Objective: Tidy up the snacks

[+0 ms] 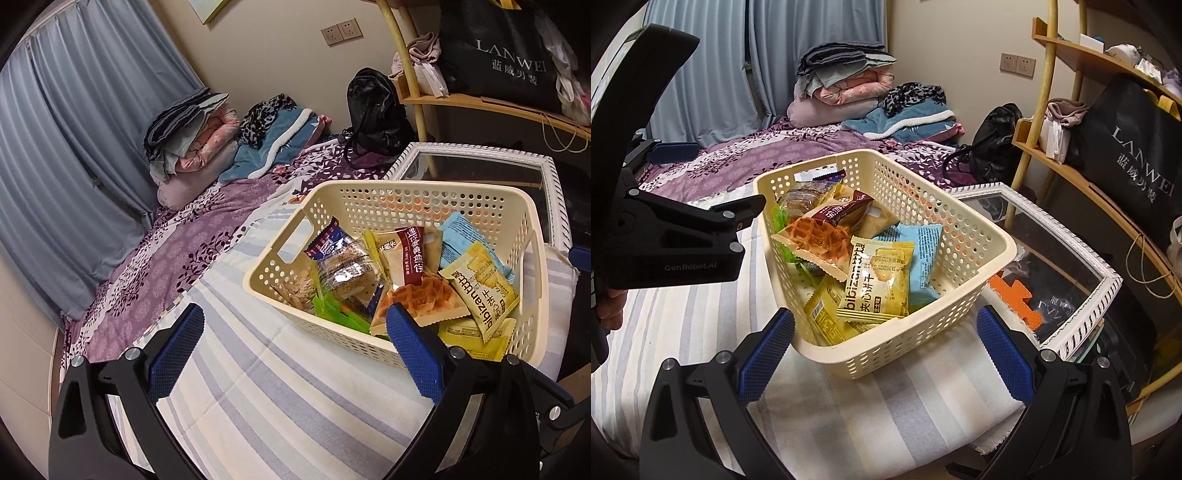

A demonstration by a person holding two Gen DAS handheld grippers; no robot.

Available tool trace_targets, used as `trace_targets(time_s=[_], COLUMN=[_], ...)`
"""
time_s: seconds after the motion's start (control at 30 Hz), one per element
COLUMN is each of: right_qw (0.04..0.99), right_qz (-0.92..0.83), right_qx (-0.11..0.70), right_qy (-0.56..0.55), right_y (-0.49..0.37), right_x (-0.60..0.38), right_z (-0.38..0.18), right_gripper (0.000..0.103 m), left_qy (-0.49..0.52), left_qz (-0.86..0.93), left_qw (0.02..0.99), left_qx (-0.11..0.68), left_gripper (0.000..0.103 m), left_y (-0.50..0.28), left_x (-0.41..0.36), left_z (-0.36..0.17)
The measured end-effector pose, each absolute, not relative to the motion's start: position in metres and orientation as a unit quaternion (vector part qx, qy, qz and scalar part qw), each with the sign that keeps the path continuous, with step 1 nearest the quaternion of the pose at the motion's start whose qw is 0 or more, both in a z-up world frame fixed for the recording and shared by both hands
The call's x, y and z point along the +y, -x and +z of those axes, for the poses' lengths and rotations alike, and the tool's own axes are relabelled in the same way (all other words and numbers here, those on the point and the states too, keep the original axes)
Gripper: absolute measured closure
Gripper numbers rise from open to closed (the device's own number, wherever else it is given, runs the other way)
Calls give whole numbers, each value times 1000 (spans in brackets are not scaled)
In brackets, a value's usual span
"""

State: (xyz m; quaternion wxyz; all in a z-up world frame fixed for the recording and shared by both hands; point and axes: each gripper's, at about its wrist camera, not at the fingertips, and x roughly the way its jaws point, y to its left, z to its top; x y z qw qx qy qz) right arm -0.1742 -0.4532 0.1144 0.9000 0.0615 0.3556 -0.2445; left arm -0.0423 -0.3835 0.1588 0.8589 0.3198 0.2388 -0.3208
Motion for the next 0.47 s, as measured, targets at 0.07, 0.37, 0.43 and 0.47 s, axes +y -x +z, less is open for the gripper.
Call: trace_targets(time_s=[0.07,0.37,0.43,0.47], right_qw=[900,902,904,906], right_qz=[-245,-229,-221,-215], right_qx=[356,361,361,361], right_qy=[-63,-59,-57,-57], right_y=[174,166,163,161], right_x=[-454,-444,-439,-436], right_z=[113,112,112,112], right_gripper=[5,5,5,5], left_qy=[-322,-299,-288,-283], left_qz=[-322,-315,-304,-298], left_qw=[859,857,859,860], left_qx=[235,278,294,303], left_gripper=[3,3,3,3], left_y=[44,27,19,15], left_x=[-383,-365,-350,-341], left_z=[158,151,145,141])
